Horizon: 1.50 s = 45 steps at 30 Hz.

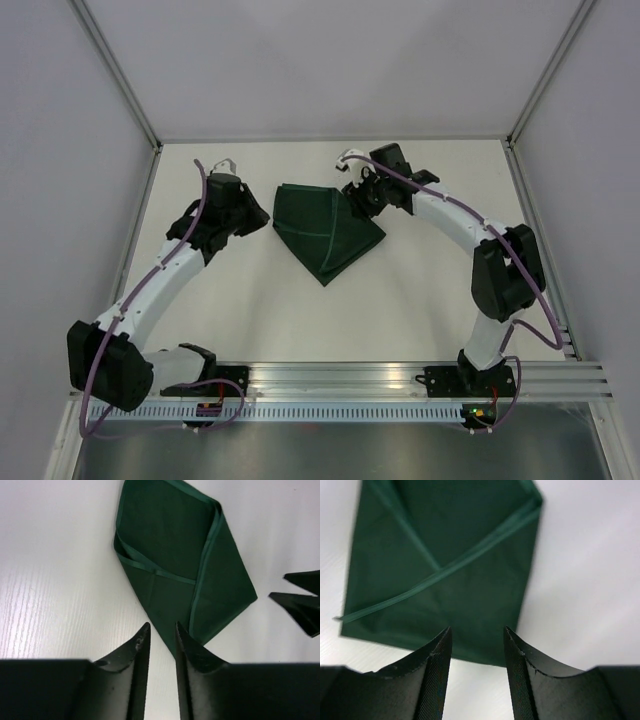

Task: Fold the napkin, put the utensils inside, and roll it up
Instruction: Fold the napkin

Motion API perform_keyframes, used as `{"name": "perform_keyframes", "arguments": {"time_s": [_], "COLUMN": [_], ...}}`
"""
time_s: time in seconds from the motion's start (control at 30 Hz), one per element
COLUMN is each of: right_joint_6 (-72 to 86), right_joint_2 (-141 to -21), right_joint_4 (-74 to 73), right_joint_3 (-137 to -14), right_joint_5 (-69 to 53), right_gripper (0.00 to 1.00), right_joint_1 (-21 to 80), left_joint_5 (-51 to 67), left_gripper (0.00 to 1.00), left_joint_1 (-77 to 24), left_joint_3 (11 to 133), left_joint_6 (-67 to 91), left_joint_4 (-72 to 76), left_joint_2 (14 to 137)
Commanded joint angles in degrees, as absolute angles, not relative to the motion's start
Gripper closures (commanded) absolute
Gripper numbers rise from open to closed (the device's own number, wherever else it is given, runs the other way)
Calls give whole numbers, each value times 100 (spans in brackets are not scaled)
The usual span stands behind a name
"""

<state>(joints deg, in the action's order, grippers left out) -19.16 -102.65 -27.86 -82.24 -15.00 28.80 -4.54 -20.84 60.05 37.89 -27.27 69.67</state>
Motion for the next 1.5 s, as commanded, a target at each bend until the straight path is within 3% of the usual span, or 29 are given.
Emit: {"name": "perform_keyframes", "arguments": {"time_s": [0.0,0.13,0.2,0.77,1.47], "right_joint_6": [-1679,-1600,-1582,-1556,-1406], "right_joint_2": [-10757,-11415,-11592,-12111,-12226], "right_joint_4": [-2857,-2944,-2944,-3023,-3542], "right_joint_3": [-8639,-9113,-9210,-9281,-8931], "right_joint_5": [-1143,-1283,-1379,-1441,-2452], "right_gripper": [48,46,46,45,46], "right_joint_1": [2498,2268,2232,2145,1916], "left_joint_5": [-729,-870,-967,-976,-844], "left_gripper": [72,92,98,98,98], "left_joint_1": [-2048,-2048,-2048,-2048,-2048], "left_joint_3": [5793,5713,5739,6249,6899], "left_joint_6": [4394,4544,4605,4755,4606], "left_joint_4": [-2102,-1942,-1916,-1749,-1925], "left_joint_2": [7408,8006,8443,10317,10898]}}
